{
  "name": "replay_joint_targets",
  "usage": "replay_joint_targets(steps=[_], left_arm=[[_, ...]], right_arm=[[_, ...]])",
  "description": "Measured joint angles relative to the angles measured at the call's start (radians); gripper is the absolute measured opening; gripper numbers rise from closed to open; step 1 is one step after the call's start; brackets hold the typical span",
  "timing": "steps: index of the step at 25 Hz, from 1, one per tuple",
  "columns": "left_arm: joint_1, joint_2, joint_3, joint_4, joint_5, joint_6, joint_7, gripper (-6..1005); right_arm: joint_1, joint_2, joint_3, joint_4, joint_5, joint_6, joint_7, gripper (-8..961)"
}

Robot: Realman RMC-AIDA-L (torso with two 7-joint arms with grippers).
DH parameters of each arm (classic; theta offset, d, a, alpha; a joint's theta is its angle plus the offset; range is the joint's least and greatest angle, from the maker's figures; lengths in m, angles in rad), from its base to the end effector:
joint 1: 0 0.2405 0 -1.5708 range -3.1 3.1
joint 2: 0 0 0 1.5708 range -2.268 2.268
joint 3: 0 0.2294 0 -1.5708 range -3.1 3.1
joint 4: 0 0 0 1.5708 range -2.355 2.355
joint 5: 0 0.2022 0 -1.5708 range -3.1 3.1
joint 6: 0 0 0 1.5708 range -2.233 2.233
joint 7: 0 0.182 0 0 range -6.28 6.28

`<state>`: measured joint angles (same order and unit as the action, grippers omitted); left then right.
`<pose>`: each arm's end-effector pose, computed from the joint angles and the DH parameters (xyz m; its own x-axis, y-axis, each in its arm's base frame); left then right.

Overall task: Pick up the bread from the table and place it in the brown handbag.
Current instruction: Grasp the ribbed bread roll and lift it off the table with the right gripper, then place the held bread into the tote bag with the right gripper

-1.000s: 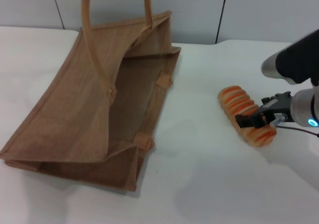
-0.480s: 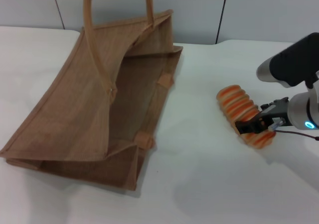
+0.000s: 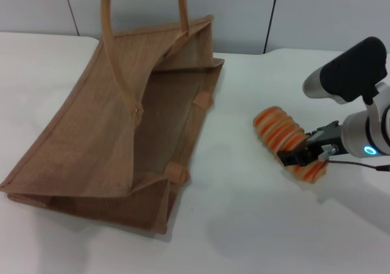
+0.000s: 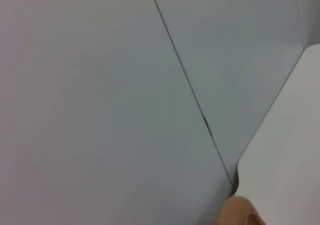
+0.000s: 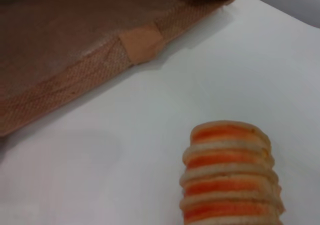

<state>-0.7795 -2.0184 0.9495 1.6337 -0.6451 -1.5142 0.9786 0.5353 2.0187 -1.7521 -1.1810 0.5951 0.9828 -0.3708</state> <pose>-0.0726 0.4140 0.1203 0.9879 0.1489 0.0441 0.1384 -0.7152 -0.6851 0.2014 0.3678 -0.0721 0.7716 -0.6349 0.0394 -0.5052 -0.6492 -0.5686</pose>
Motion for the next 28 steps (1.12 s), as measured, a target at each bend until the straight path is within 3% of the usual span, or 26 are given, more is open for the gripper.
replay_joint_targets(steps=[9,15,21,28], left_arm=[[-0.002,-0.003,0.000,0.002,-0.005,0.006,0.000,135],[-0.043,-0.009,0.027,0.003,-0.007,0.011,-0.002,136],[-0.080,-0.011,0.105,0.004,-0.034,0.033,-0.037,137],[-0.104,-0.012,0.192,0.025,-0.052,0.055,-0.095,138]], right_arm=[[0.011,0.000,0.050,-0.012,0.000,0.008,0.005,638],[0.011,0.000,0.084,-0.113,0.001,0.051,0.000,607],[0.018,0.004,0.011,-0.218,0.009,0.082,0.016,555],[0.071,0.005,-0.044,-0.199,0.073,0.015,0.005,475]])
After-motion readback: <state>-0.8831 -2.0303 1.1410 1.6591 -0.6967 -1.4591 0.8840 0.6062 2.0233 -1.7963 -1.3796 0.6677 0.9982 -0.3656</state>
